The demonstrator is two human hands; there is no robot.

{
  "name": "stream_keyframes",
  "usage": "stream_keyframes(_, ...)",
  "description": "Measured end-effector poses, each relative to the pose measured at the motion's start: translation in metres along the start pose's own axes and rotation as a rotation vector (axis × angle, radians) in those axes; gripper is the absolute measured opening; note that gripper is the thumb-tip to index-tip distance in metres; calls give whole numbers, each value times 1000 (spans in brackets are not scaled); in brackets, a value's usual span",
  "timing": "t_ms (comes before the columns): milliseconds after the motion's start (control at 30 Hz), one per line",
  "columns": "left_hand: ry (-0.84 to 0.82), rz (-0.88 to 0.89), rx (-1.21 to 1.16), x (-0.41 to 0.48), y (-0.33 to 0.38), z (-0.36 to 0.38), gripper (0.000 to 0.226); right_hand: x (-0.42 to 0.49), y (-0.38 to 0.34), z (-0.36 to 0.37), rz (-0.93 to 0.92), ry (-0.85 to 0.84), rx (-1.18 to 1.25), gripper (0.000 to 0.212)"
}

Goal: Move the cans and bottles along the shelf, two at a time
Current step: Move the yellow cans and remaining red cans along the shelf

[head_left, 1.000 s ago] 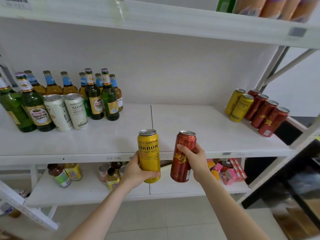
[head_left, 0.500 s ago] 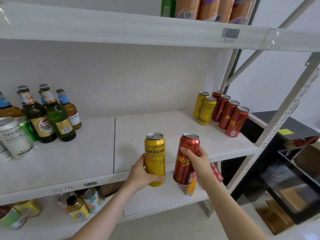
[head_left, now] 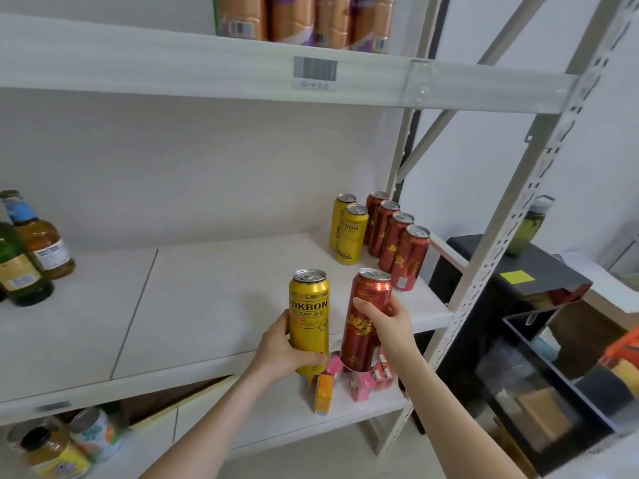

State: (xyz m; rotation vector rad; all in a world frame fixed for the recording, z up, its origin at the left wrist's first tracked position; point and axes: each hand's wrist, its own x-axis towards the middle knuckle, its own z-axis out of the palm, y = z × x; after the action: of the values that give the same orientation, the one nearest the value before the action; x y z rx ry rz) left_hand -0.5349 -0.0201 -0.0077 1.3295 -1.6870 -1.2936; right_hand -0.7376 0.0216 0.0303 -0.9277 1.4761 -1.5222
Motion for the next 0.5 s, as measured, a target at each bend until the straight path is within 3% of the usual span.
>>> stream_keyframes(300, 48, 12, 13, 32, 34, 81, 89, 39, -8, -88, -40, -33, -5, 33)
stream_keyframes(500, 89, 32, 36, 86, 44, 103, 82, 86, -4, -112, -83, 6, 14, 39)
